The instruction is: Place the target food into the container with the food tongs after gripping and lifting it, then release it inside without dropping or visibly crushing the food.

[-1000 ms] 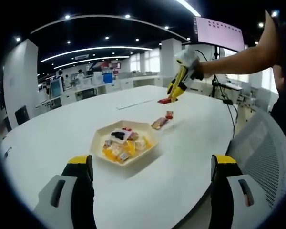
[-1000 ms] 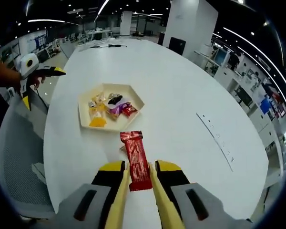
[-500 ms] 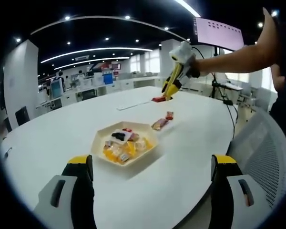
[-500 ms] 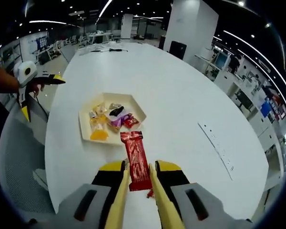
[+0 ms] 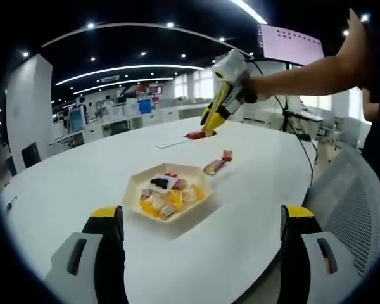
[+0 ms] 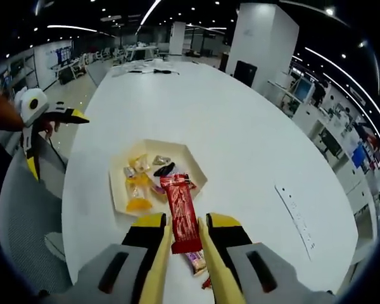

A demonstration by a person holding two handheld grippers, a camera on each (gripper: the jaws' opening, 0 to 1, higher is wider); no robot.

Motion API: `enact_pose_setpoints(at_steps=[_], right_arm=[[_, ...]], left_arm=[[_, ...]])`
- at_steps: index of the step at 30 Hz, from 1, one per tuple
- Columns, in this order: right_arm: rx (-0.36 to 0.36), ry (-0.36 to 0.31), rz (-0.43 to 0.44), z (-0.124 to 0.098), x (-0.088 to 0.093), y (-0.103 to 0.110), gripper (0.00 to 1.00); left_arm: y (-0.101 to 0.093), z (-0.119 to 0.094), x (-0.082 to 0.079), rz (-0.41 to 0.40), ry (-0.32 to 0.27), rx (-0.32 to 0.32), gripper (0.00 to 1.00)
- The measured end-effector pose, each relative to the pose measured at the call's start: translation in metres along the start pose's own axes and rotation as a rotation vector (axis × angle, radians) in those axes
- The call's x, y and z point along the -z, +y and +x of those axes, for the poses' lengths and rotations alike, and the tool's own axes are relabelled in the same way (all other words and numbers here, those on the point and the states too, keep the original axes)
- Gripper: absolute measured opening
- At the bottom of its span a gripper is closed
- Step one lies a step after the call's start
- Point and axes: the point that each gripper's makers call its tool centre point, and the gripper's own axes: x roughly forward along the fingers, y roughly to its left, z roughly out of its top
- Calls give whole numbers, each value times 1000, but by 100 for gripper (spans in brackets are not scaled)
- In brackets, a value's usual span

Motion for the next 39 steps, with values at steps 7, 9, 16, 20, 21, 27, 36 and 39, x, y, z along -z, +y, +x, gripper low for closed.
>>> enact_pose_setpoints(at_steps=[7, 9, 16, 20, 21, 27, 36, 39], right_arm=[[-13, -16, -19, 15, -22, 9, 24], [-18, -24, -21, 19, -29, 11, 24], [-33, -42, -44, 33, -53, 21, 24], [-35, -51, -47, 41, -64, 26, 24], [-34, -55, -48, 42, -66, 27, 24], [-45, -59, -64, 51, -74, 35, 24], [-50, -60, -70, 62, -80, 40, 25], [-61, -63, -85, 67, -81, 43, 25]], left_arm=[[0, 0, 0, 1, -4, 0, 99], [0, 0, -1, -1, -8, 1, 99], [1, -1, -2, -5, -14, -1, 99], [2, -1, -2, -5, -14, -3, 99], [2, -1, -1, -5, -12, -3, 99], [2, -2, -2, -7, -15, -8, 99], [3, -2, -2, -8, -17, -14, 99], [4, -2, -3, -9, -17, -16, 99]])
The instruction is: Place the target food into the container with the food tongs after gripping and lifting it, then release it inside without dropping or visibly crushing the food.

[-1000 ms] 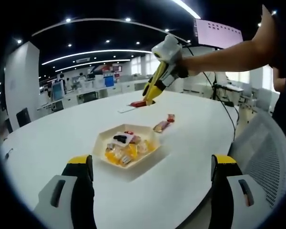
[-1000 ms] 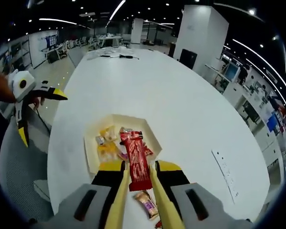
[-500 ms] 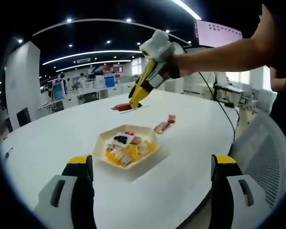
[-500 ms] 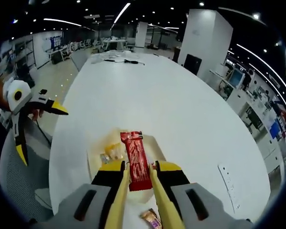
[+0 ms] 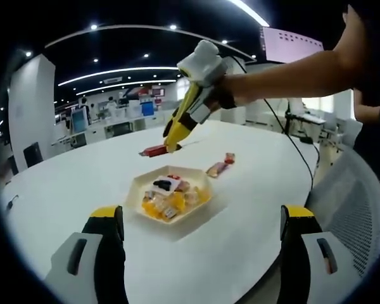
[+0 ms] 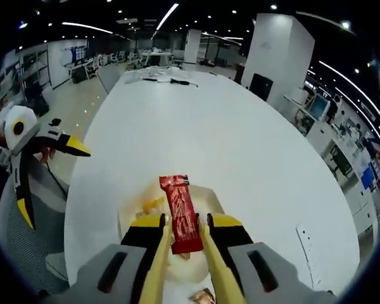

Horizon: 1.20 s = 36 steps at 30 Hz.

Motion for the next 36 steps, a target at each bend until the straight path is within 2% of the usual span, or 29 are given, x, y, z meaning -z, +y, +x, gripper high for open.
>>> enact_pose_setpoints(at_steps=[6, 22, 30, 36], right_arm=[[-23, -9, 8, 1, 1, 4, 27], [11, -26, 2, -20, 7, -12, 28], [15, -39, 3, -46, 22, -20, 29], [35, -36, 17, -68, 43, -32, 29]], left_arm=[[0, 0, 1, -1, 5, 1, 99], [-1, 2, 2, 1, 12, 6, 99], [-4, 3, 3, 3, 19, 18, 99], [-6, 4, 5, 9, 31, 31, 99]])
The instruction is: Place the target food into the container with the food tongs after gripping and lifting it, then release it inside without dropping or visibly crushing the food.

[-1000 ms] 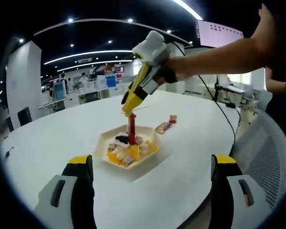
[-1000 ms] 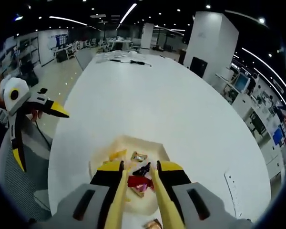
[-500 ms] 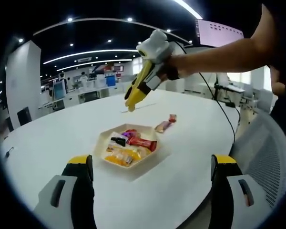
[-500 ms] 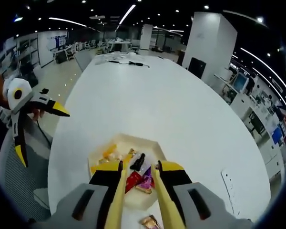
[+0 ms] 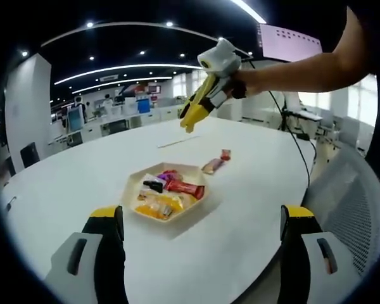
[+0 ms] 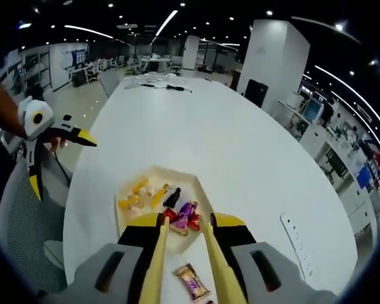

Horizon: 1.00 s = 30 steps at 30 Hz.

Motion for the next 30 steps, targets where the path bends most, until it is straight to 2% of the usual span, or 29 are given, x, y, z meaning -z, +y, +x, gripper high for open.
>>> enact_pose_setpoints(at_steps=[8, 14, 21, 30], right_arm=[[19, -1, 18, -26, 28, -14, 30], [34, -55, 25, -42, 40, -26, 30], [53, -51, 43, -61, 57, -36, 30], [35, -67, 33, -75, 77, -40, 30]], left_arm=[[1, 1, 3, 3, 12, -1, 99], [0, 1, 5, 5, 26, 0, 99], [0, 1, 8, 1, 35, 2, 99], [-1, 2, 9, 1, 40, 7, 99]])
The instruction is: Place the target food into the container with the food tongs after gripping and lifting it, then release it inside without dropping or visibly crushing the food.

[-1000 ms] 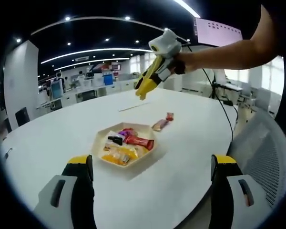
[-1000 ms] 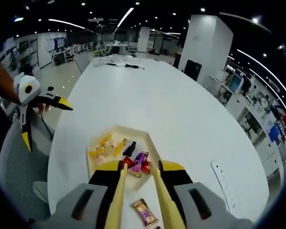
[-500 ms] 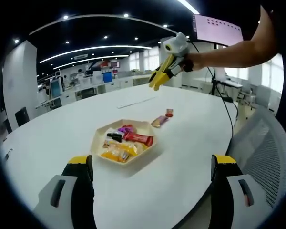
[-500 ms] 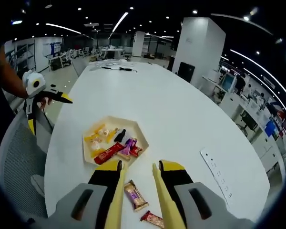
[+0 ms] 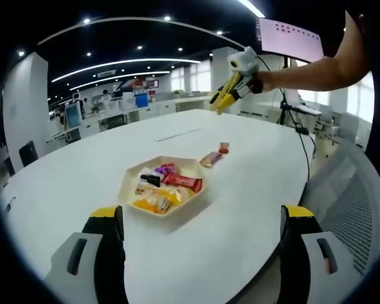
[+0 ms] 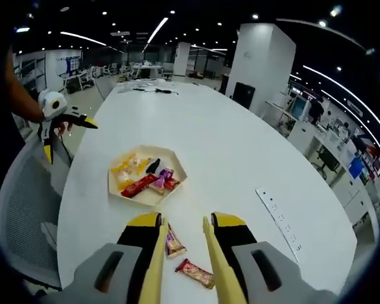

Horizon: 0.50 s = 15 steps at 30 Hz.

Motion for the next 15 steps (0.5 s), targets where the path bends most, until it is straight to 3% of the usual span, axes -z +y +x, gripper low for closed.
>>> enact_pose_setpoints(at_steps=[8, 15], right_arm=[[1, -56, 24, 4, 11, -2, 30], [-30, -66, 43, 22, 30, 2, 30]], left_arm=[[-2, 1, 3, 12, 13, 5, 99], [-2, 2, 7, 13, 35, 4, 99]])
